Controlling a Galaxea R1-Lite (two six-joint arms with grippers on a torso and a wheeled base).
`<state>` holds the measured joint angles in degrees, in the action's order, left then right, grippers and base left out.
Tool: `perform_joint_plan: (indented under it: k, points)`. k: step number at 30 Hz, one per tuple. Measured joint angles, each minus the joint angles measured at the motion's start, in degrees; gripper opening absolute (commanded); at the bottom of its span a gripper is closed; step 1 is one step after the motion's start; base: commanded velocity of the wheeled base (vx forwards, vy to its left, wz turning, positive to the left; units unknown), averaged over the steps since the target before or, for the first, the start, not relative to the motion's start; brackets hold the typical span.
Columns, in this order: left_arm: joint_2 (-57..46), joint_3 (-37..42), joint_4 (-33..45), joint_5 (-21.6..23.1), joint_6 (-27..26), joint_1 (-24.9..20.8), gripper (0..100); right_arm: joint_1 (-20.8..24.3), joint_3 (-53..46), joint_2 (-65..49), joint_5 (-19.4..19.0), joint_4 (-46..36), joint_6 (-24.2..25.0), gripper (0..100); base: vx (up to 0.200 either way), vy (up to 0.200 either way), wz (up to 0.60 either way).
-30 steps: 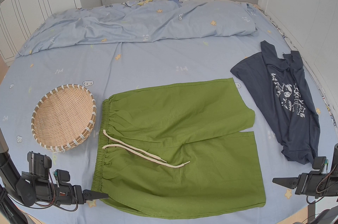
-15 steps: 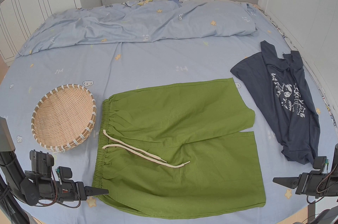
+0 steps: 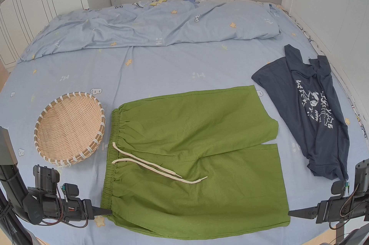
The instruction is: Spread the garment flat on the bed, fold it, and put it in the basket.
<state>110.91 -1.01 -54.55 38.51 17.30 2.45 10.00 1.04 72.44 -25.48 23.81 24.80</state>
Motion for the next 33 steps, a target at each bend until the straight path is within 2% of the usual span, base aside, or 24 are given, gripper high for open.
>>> perform_joint_plan:
  k: [6, 10, 12, 22, 27, 33]
  points:
    - [-2.1, 0.0, 2.2, 0.2, 0.9, 0.1, 0, -0.3, 0.0, 10.2, -1.1, 0.7, -6.7, 100, 0.000, 0.000, 0.00]
    - [-3.4, 0.0, 3.4, 0.4, 1.2, 0.2, 0, -2.1, 0.0, 17.6, -3.6, 2.4, -13.8, 100, 0.000, 0.000, 0.00]
    - [-4.0, 0.0, 3.9, 0.5, 1.4, 0.1, 0, -3.2, 0.0, 20.4, -5.1, 3.1, -15.7, 100, 0.000, 0.000, 0.00]
    - [-5.4, 0.0, 4.2, 0.7, 1.6, -0.1, 0, -4.0, 0.4, 29.8, -6.5, 7.1, -18.7, 100, 0.000, 0.000, 0.00]
    - [-5.6, 0.0, 4.1, 0.7, 1.6, -0.2, 0, -3.9, 0.6, 32.5, -9.2, 9.7, -18.9, 100, 0.000, 0.000, 0.00]
    - [-5.6, 0.0, 4.1, 0.8, 1.6, -0.3, 0, -4.3, 1.0, 34.2, -9.7, 11.1, -18.8, 100, 0.000, 0.000, 0.00]
